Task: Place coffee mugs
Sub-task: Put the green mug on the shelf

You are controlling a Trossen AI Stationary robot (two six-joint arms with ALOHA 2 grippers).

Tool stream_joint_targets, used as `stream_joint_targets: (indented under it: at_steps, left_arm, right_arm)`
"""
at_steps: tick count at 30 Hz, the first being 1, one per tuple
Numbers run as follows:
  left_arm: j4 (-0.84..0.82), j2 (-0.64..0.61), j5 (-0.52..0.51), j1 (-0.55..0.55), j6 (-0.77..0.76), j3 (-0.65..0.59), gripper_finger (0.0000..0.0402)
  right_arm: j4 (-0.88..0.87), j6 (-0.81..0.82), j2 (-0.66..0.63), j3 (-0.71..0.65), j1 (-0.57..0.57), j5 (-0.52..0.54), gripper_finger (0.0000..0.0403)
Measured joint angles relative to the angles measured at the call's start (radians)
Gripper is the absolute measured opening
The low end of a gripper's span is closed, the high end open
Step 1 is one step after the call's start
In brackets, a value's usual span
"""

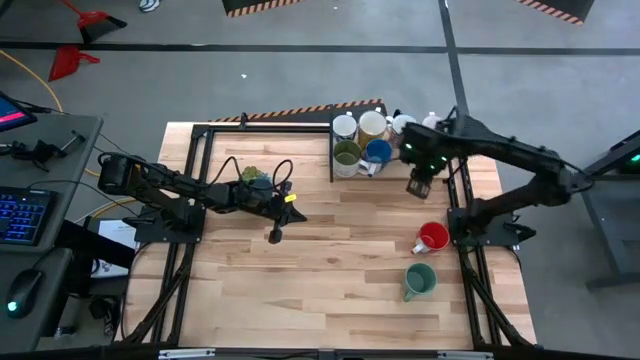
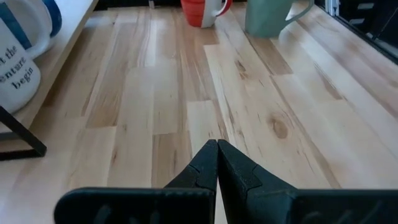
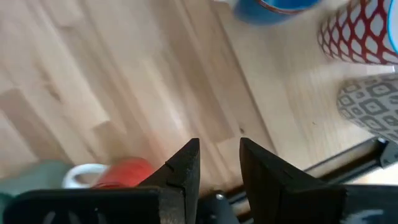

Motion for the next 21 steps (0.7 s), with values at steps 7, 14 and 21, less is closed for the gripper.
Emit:
stream_joint_targets:
  at_steps: [7,14,21]
  left_arm:
    - [0.043,0.0,0.0,-0.003,-0.098,0.0,0.0]
    - [0.053,0.0,-0.001,-0.081,-0.144,0.051,0.0]
    - [0.053,0.0,-0.041,-0.143,-0.143,0.125,0.0]
  right_arm:
    - [-0.003,0.136,-0.161,0.0,0.164,0.069,0.0094]
    - [-0.011,0.272,-0.299,-0.151,0.307,0.075,0.0094]
    - [0.029,0.399,-0.451,-0.439,0.462,0.013,0.0094]
